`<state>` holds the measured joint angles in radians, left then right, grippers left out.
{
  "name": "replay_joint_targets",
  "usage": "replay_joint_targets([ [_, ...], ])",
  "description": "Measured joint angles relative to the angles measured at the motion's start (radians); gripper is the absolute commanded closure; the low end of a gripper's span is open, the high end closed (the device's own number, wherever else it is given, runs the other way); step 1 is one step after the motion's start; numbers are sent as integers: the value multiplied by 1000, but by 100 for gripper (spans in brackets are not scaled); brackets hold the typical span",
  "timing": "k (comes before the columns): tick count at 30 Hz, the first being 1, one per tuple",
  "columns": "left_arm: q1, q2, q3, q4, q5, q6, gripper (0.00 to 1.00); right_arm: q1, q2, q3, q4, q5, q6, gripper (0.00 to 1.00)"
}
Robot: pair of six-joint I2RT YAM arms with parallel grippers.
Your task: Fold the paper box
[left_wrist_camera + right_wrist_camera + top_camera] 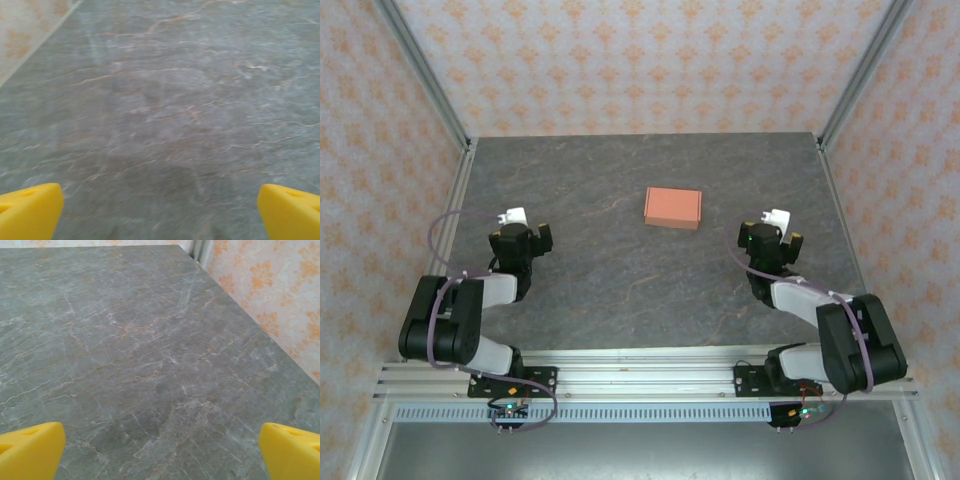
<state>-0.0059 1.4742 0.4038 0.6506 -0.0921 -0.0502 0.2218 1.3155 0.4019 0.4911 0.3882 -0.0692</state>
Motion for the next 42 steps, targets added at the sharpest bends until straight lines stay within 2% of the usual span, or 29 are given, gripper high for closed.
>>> replay_joint_targets([
  [4,-1,18,11,25,58,26,0,0,71,7,84,-42,-46,1],
  [9,-1,18,11,33,78,39,0,-11,145,6,175,-84,-82,1],
  [16,-2,18,11,36,85,50,0,-121,179,-23,322,-162,-43,1],
  [26,-7,18,11,36,85,51,0,-170,209,-7,294,-249,9,1],
  [42,-7,18,11,36,85,51,0,-170,209,-7,294,-259,16,1],
])
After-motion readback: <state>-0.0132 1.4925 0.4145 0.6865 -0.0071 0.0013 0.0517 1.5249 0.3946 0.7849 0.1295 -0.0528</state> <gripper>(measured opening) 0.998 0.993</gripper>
